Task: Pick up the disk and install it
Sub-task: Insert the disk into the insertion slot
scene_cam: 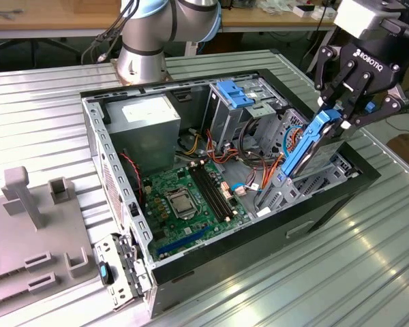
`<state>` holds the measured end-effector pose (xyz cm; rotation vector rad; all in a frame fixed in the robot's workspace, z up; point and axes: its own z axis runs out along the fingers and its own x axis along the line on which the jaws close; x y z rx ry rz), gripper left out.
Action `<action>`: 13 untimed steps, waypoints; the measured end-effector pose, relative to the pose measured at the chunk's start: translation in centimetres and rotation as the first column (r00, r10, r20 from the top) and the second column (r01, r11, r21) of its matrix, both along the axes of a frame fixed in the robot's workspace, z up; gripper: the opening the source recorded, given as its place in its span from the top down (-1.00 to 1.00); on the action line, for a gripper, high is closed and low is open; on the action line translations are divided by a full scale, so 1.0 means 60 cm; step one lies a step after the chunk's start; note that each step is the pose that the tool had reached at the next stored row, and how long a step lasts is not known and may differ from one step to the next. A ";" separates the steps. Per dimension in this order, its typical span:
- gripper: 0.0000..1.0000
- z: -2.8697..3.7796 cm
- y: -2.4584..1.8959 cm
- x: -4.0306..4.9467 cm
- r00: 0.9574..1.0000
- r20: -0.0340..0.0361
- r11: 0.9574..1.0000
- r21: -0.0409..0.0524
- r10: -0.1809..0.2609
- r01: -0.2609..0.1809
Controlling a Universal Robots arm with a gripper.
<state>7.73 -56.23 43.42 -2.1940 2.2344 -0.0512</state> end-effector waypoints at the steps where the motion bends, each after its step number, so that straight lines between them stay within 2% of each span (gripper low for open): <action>1: 0.26 -0.003 -0.0001 0.000 1.000 0.000 1.000 0.000 0.000 0.000; 13: 0.26 -0.039 -0.0013 0.000 1.000 0.000 1.000 0.000 0.003 -0.003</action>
